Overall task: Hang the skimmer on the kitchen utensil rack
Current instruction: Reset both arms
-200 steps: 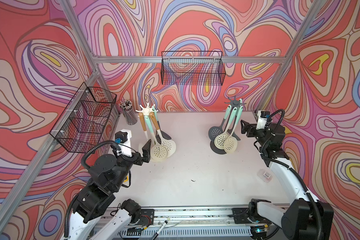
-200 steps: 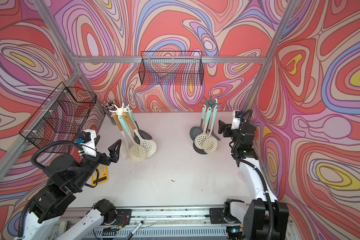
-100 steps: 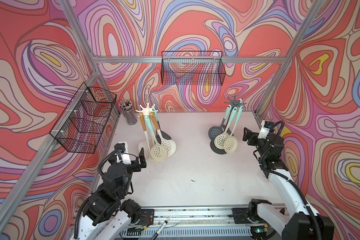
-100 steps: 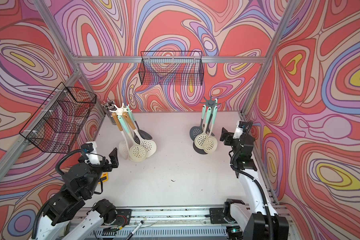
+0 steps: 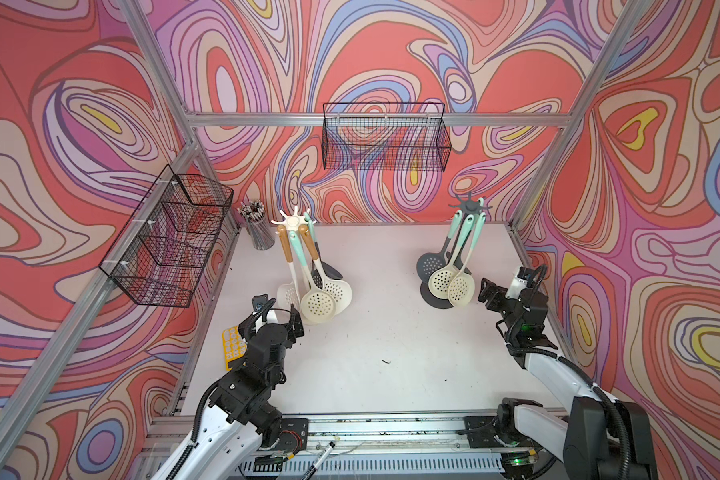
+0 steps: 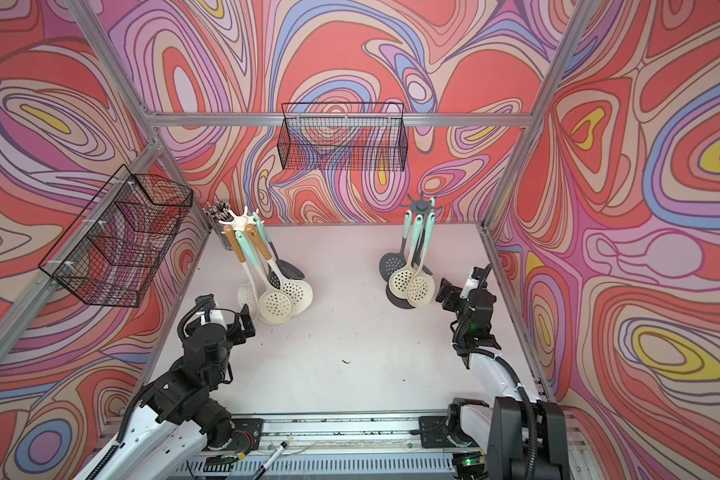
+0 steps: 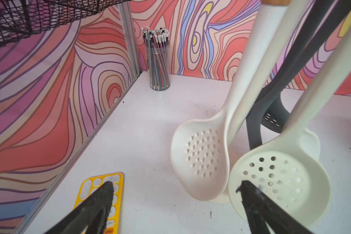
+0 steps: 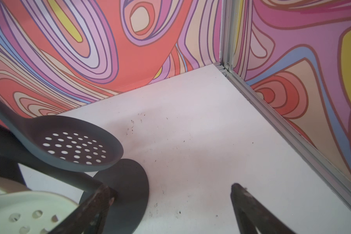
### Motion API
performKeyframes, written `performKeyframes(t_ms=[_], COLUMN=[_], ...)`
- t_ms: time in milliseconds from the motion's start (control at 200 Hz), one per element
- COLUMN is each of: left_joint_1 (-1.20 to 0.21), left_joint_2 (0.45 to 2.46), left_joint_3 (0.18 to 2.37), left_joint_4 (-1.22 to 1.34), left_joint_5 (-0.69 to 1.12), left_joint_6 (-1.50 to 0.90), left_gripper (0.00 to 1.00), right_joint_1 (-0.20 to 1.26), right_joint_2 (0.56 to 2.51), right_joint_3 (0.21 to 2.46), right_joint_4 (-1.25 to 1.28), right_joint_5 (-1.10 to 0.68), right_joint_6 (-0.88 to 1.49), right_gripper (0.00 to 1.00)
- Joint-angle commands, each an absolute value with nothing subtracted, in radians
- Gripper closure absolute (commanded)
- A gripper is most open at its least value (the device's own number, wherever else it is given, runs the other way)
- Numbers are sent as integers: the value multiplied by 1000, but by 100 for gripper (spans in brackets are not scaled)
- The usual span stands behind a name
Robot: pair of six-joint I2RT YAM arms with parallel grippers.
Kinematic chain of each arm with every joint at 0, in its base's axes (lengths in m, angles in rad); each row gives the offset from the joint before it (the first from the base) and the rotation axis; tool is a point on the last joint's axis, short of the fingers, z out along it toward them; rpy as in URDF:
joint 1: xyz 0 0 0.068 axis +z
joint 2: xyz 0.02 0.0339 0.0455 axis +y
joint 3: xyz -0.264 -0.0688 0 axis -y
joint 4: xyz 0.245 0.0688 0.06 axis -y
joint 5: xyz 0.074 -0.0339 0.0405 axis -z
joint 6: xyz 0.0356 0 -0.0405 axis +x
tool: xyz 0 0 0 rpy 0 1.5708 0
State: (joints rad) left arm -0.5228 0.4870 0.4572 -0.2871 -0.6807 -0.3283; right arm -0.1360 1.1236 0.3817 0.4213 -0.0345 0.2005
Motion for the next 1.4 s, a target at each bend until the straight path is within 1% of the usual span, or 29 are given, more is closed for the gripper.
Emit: performKeyframes(t_ms=[0, 80, 200, 290, 371, 461, 541, 686, 977, 1392], left_joint_1=[-513, -491, -393, -285, -192, -104, -54, -35, 3, 52], left_joint_2=[512, 522, 526, 535, 547, 598, 672, 801, 1059, 1242], left_joint_3=[429, 408, 360, 344, 332, 326, 322, 303, 360, 357], left_joint_4=[-203, -206, -165, -172, -148, -109, -55, 99, 246, 516], left_joint_5=[-753, -797, -772, -737, -681, -625, -582, -522, -427, -269], left_joint_6=[-382, -434, -472, -539, -549, -540, -497, -405, -308, -218], left_gripper=[0, 0, 0, 0, 0, 0, 0, 0, 0, 0], right_joint_1=[-132, -132, -132, -132, -132, -132, -132, -132, -132, -132], right_joint_2=[1159, 1190, 1226, 1241, 1247, 1256, 1271, 1308, 1407, 1467], right_joint_3=[353, 349, 345, 345, 341, 339, 339, 345, 374, 393], right_joint_4=[520, 550, 584, 595, 603, 619, 637, 663, 699, 774], right_joint_5=[-15, -13, 0, 3, 10, 13, 12, 16, 14, -9], right_joint_6=[213, 213, 209, 209, 208, 206, 203, 198, 196, 174], right_gripper=[5, 5, 5, 5, 5, 5, 5, 5, 6, 6])
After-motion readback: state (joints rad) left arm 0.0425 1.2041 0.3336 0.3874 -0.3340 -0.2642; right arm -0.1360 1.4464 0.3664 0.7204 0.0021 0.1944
